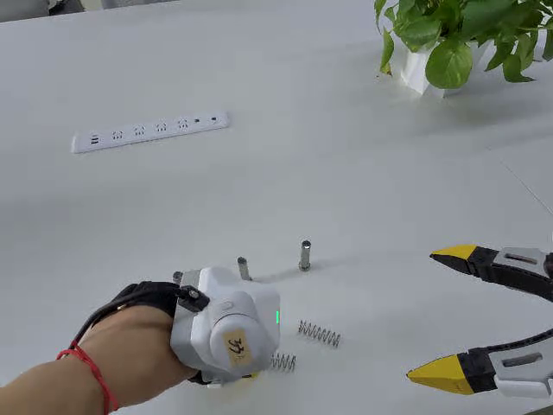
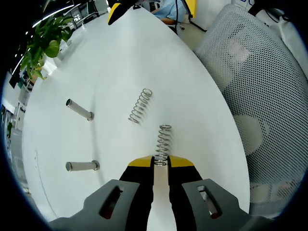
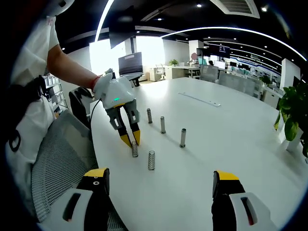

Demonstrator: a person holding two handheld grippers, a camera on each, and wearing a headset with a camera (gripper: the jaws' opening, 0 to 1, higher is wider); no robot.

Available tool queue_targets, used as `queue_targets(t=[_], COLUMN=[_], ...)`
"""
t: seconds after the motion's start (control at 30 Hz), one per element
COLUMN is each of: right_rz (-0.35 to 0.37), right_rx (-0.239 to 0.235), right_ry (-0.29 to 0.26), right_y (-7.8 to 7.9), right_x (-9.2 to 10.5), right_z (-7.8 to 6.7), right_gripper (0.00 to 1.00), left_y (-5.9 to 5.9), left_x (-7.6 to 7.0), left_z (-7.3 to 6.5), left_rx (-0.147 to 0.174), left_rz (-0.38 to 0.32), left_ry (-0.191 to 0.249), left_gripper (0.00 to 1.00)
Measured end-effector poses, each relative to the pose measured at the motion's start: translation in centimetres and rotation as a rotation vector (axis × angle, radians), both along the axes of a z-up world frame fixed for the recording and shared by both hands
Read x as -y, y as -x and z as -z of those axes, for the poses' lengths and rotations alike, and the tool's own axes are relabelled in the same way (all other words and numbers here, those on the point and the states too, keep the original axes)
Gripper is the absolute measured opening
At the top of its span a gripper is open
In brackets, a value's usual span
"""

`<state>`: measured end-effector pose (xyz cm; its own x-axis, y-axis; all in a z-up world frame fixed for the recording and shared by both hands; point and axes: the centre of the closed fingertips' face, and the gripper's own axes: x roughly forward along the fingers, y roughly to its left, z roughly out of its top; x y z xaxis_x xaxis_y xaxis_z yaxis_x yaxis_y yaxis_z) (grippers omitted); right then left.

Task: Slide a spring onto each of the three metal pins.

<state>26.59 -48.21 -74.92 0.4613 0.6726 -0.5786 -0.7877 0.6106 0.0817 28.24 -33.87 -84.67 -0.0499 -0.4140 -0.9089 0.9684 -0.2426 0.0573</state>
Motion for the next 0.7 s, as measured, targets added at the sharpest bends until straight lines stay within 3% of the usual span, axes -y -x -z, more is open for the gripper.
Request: queue_targets(t=[0.7], right_rz=[-0.035], right_rx=[0.006], right_ry=[0.006], right_y=[-0.1], right_x=[-1.7], right_z=[-0.7], right_gripper=[0.86], left_y=[1.1], left_x=[-0.5], left_z=[-0.8], left_rx=[-0.063], left_rz=[-0.108], left_ry=[0.1], left_gripper=[0.07])
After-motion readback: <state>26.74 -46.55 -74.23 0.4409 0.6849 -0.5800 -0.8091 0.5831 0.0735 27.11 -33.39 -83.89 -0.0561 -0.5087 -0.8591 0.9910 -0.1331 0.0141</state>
